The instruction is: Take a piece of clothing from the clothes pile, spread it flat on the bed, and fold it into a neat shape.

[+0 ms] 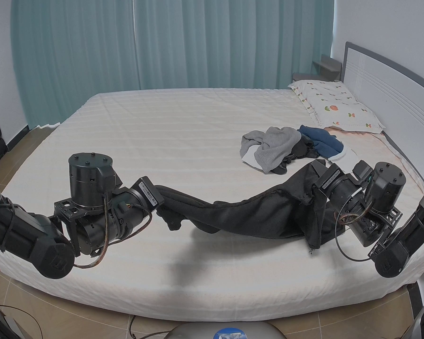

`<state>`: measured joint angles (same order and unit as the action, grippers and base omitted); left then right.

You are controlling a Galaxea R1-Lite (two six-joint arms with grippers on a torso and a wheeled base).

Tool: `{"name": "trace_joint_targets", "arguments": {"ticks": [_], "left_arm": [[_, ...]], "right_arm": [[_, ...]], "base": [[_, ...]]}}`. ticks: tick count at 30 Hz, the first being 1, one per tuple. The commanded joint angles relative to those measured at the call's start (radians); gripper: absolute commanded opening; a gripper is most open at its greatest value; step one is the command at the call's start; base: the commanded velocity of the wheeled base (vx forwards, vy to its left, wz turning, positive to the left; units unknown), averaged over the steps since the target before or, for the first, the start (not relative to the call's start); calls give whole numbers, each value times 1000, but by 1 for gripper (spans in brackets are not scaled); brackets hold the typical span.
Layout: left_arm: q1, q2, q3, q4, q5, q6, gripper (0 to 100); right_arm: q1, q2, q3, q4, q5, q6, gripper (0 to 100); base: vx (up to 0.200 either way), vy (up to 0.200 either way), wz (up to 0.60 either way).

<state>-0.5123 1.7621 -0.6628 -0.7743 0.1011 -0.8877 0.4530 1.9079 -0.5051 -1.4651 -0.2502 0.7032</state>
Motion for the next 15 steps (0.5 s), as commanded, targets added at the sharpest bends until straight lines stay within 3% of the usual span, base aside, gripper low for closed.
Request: {"name": "trace_joint_targets", "arguments": {"ticks": [1,15], "left_arm": [[2,-7,0,0,0,-1,0],[15,-29,0,1,0,3,0]], "right_arm": [[4,5,-6,-6,0,-1,0],[36,-3,-73,3,2,-10,0]], "base": [[0,200,0],[0,200,0]]}}
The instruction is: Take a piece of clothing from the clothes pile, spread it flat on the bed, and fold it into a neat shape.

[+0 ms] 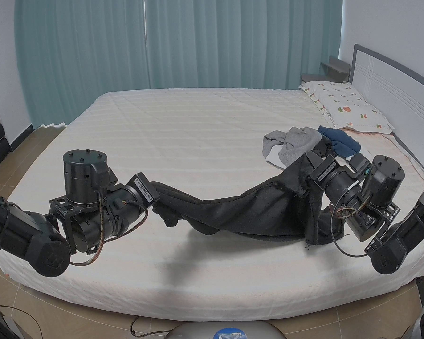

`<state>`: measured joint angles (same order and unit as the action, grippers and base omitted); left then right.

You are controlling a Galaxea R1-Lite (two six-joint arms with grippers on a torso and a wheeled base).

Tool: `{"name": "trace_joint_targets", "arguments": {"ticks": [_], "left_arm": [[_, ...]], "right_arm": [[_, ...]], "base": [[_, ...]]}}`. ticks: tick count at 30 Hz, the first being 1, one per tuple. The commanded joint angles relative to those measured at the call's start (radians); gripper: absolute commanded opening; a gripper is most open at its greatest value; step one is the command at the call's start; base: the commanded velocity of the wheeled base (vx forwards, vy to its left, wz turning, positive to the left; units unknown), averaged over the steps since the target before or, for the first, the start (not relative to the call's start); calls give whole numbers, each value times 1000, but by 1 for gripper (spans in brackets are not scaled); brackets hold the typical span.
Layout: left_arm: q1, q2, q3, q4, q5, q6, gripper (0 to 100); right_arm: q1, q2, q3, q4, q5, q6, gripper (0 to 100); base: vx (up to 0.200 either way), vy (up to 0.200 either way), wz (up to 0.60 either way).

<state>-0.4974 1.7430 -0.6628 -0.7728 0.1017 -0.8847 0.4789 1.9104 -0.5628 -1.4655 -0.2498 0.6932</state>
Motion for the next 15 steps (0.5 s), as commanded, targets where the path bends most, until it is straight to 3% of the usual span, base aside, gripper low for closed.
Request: {"name": "trace_joint_targets", "arguments": {"ticks": [1,13,15], "left_arm": [[0,-11,0,0,1,1,0],[11,-22,2,0,0,1,0],[11,-20,2,0,0,0,0]], "right_arm": [[10,-5,-19,4,0,0,0],[18,-8,-54,8,3,-9,0],[17,-10,-52,10,6,-15,0]], "base": [[0,200,0],[0,200,0],[0,0,0]]}}
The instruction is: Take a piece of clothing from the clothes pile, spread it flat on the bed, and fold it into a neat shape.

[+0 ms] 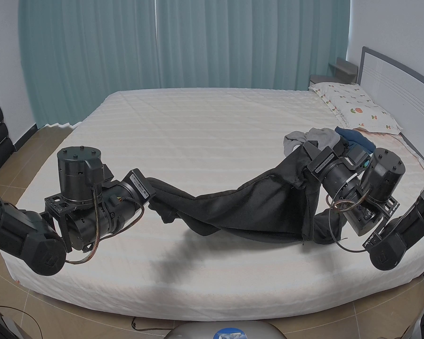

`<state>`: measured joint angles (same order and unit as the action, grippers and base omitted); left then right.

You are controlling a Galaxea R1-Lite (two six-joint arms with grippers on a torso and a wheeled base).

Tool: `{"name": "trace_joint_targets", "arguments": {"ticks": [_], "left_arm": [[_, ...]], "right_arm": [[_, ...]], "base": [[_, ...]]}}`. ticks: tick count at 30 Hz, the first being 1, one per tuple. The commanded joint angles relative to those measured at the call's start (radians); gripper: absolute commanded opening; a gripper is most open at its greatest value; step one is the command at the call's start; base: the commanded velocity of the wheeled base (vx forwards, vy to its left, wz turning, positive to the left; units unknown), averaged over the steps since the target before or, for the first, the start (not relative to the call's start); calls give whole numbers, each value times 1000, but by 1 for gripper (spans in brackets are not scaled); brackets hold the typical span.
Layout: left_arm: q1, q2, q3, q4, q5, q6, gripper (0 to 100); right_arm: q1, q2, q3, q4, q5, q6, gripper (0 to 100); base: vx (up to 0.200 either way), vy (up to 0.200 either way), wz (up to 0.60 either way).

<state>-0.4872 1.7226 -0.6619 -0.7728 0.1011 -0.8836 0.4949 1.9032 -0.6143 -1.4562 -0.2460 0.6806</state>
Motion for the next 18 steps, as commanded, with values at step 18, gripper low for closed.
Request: {"name": "trace_joint_targets", "arguments": {"ticks": [18], "left_arm": [[-76,-109,110,1,-1,3,0]], "right_arm": [[24,-191,183,10,11,-44,0]], "base": [[-122,0,0]]}}
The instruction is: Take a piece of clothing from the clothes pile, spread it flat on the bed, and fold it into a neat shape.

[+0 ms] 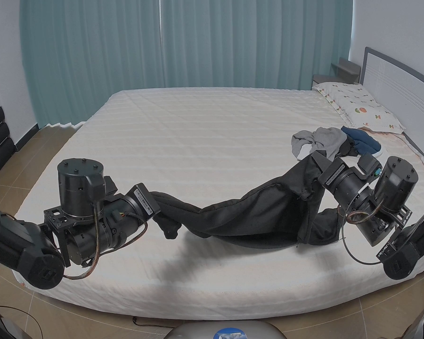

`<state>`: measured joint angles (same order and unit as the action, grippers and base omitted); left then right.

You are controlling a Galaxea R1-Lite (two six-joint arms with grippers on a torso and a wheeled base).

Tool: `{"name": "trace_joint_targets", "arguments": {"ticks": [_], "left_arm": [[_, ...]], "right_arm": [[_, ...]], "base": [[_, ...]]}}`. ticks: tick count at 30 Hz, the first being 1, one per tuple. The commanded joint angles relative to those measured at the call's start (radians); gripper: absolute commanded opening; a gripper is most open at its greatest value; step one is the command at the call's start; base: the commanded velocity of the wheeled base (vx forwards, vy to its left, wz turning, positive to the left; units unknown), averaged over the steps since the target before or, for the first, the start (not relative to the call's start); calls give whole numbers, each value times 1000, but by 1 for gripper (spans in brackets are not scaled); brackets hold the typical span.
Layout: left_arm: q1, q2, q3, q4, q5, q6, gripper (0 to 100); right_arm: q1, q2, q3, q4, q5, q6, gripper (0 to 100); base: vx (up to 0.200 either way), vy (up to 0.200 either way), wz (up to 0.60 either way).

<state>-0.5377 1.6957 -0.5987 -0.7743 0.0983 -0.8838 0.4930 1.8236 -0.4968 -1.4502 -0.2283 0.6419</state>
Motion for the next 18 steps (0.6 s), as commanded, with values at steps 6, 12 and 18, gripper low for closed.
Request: {"name": "trace_joint_targets", "arguments": {"ticks": [6,12,18], "left_arm": [[-50,-223,68,73,9,92,0],[-84,-396,-29,267,9,98,0],[-42,-432,-246,480,6,98,0]], "right_arm": [[67,-334,81,137,-28,-45,0],[122,-587,-48,452,-78,-59,0],[45,-644,-319,622,-66,-67,0]], "base": [[-133,0,0],[0,0,0],[0,0,0]]}}
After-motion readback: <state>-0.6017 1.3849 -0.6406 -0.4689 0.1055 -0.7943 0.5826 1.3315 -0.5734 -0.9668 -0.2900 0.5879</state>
